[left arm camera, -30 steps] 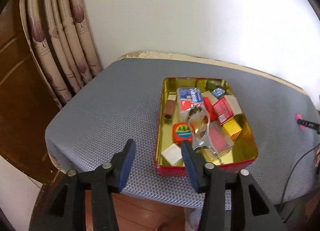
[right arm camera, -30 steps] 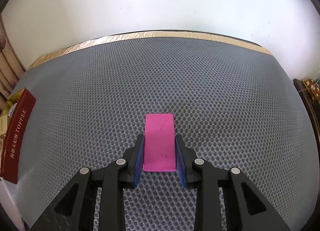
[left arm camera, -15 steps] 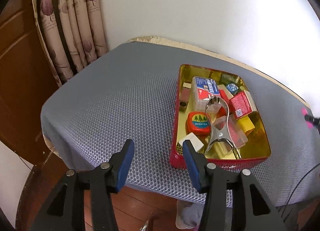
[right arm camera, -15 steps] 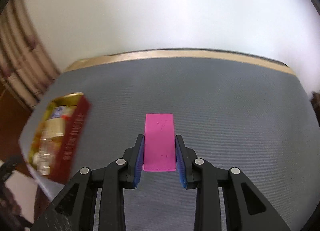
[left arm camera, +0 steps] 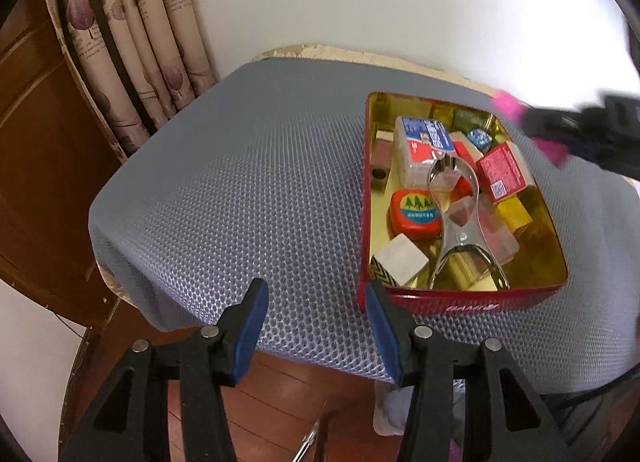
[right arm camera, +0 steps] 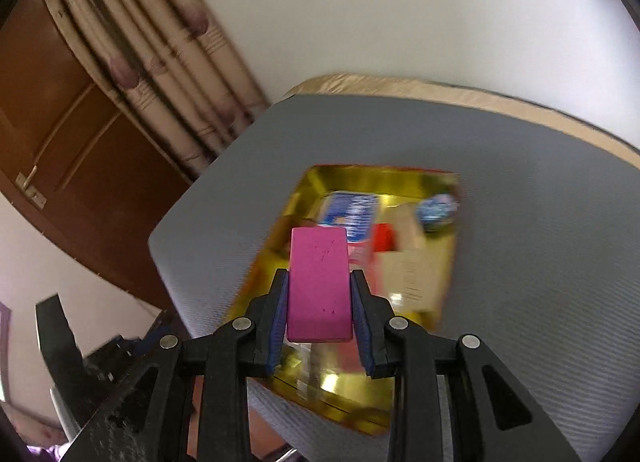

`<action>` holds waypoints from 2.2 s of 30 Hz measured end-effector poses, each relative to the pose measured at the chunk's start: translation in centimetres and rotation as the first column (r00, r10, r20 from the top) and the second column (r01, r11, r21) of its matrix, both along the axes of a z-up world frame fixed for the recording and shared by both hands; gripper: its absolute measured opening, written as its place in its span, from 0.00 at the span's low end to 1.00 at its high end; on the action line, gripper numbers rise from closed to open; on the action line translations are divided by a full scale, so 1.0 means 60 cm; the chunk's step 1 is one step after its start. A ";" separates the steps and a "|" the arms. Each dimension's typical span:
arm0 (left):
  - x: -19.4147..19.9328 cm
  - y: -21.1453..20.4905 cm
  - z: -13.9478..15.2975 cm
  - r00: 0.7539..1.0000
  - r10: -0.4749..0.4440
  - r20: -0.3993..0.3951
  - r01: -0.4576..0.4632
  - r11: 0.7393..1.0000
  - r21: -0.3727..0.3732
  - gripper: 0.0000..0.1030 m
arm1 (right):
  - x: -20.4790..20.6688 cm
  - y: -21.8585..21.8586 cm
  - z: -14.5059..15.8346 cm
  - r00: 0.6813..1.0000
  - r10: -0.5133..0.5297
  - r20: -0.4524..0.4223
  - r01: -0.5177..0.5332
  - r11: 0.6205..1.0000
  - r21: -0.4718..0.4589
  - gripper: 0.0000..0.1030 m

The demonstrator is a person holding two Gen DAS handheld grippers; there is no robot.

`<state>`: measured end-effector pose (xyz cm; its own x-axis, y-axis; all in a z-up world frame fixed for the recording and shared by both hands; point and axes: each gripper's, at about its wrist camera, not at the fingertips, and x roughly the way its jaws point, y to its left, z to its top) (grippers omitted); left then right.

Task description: Organize rigid objects

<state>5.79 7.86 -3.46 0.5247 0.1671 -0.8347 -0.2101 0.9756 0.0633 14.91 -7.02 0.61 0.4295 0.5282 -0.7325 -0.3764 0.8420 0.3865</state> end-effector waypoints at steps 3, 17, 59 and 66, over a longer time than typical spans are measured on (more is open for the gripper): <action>0.001 0.003 -0.005 1.000 -0.001 -0.018 0.001 1.000 -0.016 0.50 | 0.010 0.040 -0.011 0.999 0.022 -0.023 -0.022 1.000 -0.013 0.27; 0.010 0.018 -0.023 0.997 0.012 -0.077 -0.015 0.999 -0.032 0.50 | 0.045 0.131 -0.048 0.996 0.049 -0.080 -0.053 0.998 -0.041 0.27; -0.141 -0.083 0.184 0.881 -0.187 0.434 0.168 0.982 0.083 0.66 | -0.359 -0.045 0.129 0.633 -0.361 0.685 0.504 0.863 -0.011 0.99; -0.175 -0.071 0.206 0.867 -0.195 0.459 0.195 0.980 0.048 0.66 | -0.390 -0.040 0.138 0.648 -0.366 0.668 0.506 0.862 -0.018 0.99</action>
<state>-4.74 3.60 8.89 0.8705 0.0217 -0.4918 -0.0211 0.9998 0.0068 -8.48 -9.42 8.91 0.9626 0.0419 -0.2678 -0.0376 0.9991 0.0210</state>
